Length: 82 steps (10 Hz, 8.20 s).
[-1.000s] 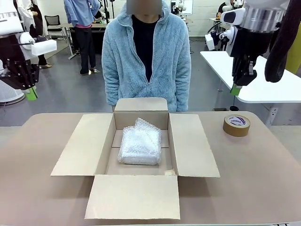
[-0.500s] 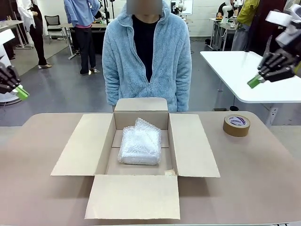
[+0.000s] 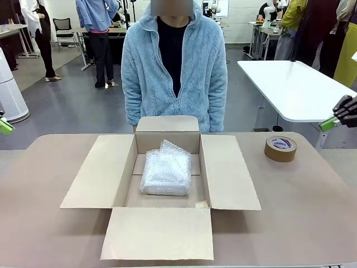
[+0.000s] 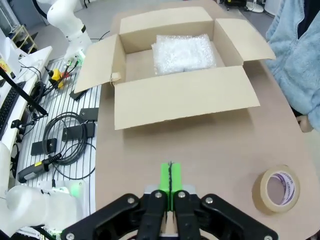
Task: Wrap the clocks to prevent damage.
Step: Once the human has placed the objects inside and stepped back, release both hands from the side flaps of the Package Box, then push the right (or left) flap of the Package Box to close it.
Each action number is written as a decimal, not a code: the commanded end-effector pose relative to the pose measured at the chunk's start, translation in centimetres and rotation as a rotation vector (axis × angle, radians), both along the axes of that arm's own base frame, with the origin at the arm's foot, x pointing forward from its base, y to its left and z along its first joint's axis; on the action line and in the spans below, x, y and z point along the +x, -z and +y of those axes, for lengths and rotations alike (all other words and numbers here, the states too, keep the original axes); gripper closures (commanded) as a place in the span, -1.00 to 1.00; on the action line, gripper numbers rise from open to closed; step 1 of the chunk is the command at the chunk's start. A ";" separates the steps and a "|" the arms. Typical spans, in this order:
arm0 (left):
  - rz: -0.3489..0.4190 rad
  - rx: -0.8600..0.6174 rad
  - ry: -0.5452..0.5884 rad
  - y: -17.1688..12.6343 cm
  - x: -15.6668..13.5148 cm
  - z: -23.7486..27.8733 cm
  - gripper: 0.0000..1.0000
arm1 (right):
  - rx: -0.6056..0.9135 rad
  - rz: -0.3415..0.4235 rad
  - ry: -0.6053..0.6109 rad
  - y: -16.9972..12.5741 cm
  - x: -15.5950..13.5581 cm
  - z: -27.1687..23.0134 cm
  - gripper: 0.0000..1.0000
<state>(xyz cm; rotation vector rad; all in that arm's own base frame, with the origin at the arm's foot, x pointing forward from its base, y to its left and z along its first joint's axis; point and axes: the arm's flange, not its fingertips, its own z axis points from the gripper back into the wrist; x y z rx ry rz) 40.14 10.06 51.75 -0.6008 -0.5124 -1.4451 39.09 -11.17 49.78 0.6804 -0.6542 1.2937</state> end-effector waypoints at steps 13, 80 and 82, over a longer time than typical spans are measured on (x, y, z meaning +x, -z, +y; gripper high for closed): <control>0.007 -0.107 0.032 1.6 -0.8 3.1 0.99 | 0.077 -0.008 0.043 2.8 -0.8 -1.4 0.97; 0.007 -0.107 0.032 1.6 -0.8 3.1 0.99 | -0.176 -0.087 -0.100 16.4 1.8 10.0 0.97; 0.007 -0.107 0.032 1.6 -0.8 3.1 0.99 | -0.079 -0.090 -0.141 17.7 1.7 11.1 0.97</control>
